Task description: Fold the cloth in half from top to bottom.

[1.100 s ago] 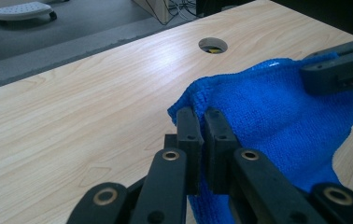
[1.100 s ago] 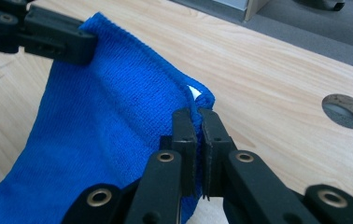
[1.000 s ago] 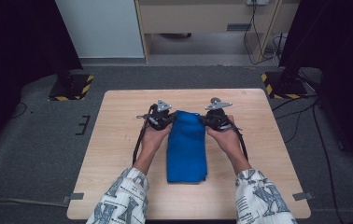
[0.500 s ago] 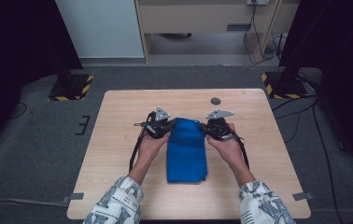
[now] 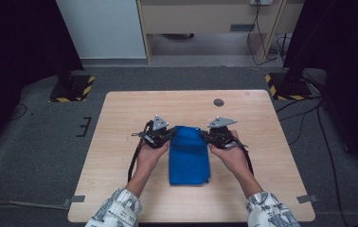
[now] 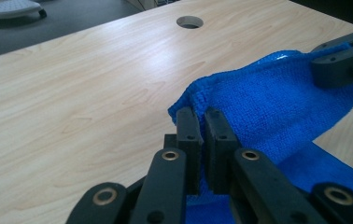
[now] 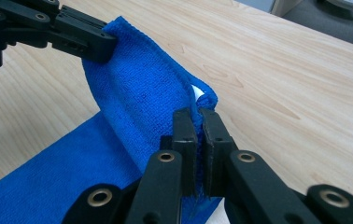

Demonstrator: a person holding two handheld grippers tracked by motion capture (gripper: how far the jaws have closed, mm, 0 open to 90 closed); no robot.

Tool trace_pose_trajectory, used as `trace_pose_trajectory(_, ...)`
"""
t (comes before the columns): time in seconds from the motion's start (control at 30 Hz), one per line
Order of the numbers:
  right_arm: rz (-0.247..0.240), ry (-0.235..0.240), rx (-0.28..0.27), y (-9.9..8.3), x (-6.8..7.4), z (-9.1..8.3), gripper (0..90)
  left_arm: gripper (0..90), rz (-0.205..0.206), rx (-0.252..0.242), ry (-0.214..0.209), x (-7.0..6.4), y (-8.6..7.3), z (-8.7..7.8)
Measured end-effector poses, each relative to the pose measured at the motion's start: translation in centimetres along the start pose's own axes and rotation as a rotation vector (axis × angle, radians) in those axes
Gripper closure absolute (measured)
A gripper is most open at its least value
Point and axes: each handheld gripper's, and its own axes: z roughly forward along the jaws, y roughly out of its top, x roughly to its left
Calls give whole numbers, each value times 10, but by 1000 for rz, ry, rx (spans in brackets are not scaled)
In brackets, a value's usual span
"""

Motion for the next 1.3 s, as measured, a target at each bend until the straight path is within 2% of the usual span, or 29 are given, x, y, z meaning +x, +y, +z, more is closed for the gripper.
trace_pose_trajectory(0.23,6,10,3,-7,0,-6,863,855,11,-9,-16,-10,-5,-6)
trace_pose_trajectory(0.4,2,24,-3,-9,2,-9,864,854,6,-13,-21,-10,-7,-11)
trace_pose_trajectory(0.93,-6,50,-4,-16,9,-9,864,846,-49,-39,-44,-12,-25,-20)
trace_pose_trajectory(1.13,-4,54,-23,-15,10,-16,864,840,-45,-54,-54,-15,-26,-23)
trace_pose_trajectory(1.3,-11,64,-14,-21,12,-17,865,816,-62,-45,-56,-17,-31,-23)
